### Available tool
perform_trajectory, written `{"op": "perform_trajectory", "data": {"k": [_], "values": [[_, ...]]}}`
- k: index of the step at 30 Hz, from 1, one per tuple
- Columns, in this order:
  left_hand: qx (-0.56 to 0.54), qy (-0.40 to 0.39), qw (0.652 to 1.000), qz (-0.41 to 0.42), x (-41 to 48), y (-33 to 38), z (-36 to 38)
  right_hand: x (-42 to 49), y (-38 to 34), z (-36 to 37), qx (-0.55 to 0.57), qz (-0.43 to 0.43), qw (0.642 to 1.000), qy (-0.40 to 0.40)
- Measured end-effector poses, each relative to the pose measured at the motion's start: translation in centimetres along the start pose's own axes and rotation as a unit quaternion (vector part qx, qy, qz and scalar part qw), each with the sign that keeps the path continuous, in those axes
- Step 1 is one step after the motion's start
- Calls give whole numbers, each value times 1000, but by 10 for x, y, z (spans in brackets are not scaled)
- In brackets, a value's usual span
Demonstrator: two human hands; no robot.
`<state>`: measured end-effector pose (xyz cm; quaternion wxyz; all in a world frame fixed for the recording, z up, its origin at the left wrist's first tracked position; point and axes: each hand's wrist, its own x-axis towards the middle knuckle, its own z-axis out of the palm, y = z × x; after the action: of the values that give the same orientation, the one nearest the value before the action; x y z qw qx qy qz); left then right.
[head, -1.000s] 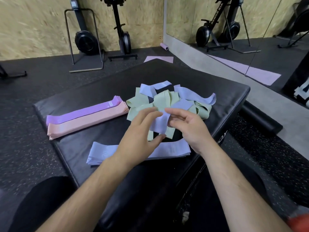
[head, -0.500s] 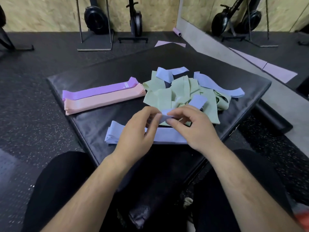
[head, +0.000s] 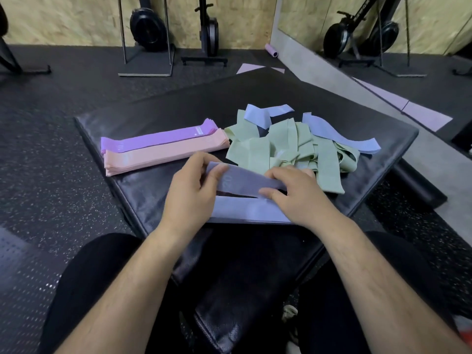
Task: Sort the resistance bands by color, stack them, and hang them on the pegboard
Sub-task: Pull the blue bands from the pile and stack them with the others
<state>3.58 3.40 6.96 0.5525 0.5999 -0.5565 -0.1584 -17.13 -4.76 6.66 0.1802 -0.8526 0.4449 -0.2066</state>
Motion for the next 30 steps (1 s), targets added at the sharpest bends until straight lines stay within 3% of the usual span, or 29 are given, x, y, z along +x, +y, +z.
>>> {"op": "perform_trajectory", "data": {"k": [11,16,21,30], "values": [[-54,79,994,-52,14,-17,-29,1,49,-30,-101,86,990,38],[-15,85,995,-56,15,-18,-39,-18,56,-46,82,133,982,106],[51,33,996,-62,12,-16,-45,-35,56,-53,178,137,966,124],[201,-29,978,-46,3,-35,-50,-56,55,-53,151,140,975,85]]}}
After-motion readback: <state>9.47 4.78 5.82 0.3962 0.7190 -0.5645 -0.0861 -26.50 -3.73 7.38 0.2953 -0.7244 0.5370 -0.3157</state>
